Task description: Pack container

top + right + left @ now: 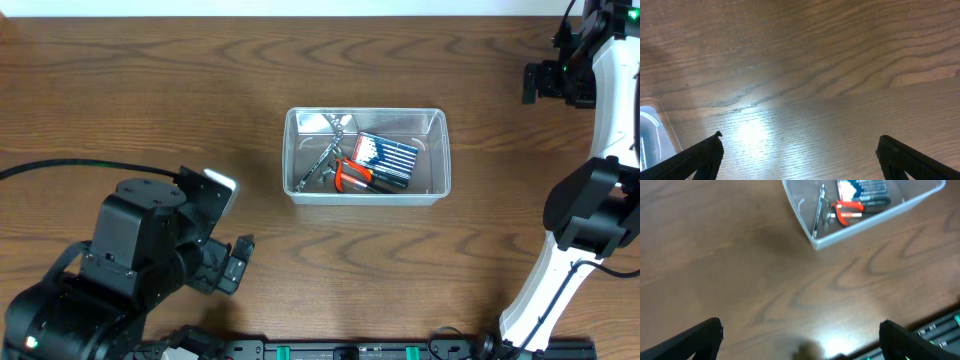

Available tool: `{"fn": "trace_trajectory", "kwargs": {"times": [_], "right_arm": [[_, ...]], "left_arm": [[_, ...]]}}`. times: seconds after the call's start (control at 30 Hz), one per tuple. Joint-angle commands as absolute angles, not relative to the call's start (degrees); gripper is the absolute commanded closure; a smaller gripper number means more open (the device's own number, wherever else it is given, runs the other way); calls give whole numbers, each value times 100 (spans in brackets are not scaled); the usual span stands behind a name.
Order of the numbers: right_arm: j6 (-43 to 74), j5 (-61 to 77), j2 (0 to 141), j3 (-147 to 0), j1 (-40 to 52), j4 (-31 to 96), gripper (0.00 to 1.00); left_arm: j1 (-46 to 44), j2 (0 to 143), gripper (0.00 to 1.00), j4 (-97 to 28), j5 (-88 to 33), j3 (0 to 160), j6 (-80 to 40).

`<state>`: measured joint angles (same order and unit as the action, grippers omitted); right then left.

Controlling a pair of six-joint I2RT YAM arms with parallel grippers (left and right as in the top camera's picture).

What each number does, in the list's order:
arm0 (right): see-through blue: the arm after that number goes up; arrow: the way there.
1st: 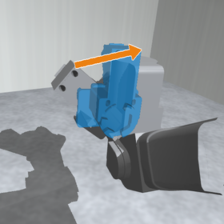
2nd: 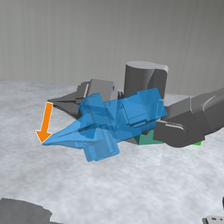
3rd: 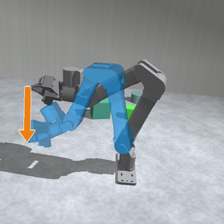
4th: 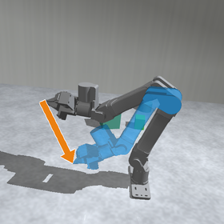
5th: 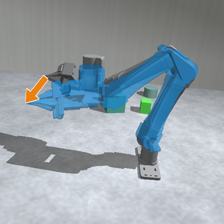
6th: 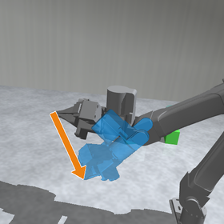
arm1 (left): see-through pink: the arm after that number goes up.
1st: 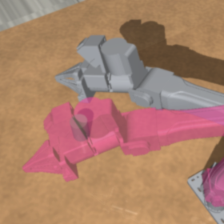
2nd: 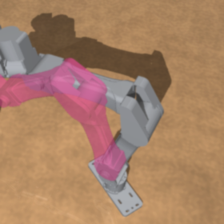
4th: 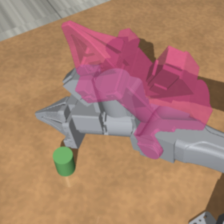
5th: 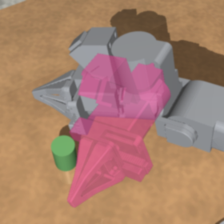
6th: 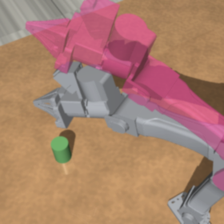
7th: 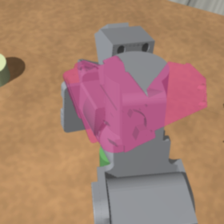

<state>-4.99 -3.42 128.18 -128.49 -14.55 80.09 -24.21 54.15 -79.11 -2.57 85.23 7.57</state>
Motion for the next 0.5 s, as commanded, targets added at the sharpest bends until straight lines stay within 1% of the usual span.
{"fn": "trace_trajectory", "kwargs": {"times": [0.0, 0.13, 0.47], "right_arm": [[-432, -318, 12680, -12831, -1428, 8012, 1], [-432, -318, 12680, -12831, -1428, 8012, 1], [-432, -318, 12680, -12831, -1428, 8012, 1]], "left_arm": [[-2265, 5192, 2, -7411, -266, 8128, 873], [-1691, 4248, 2, -6160, -580, 7074, 875], [-333, 2008, 2, -3918, -683, 4206, 1131]]}}
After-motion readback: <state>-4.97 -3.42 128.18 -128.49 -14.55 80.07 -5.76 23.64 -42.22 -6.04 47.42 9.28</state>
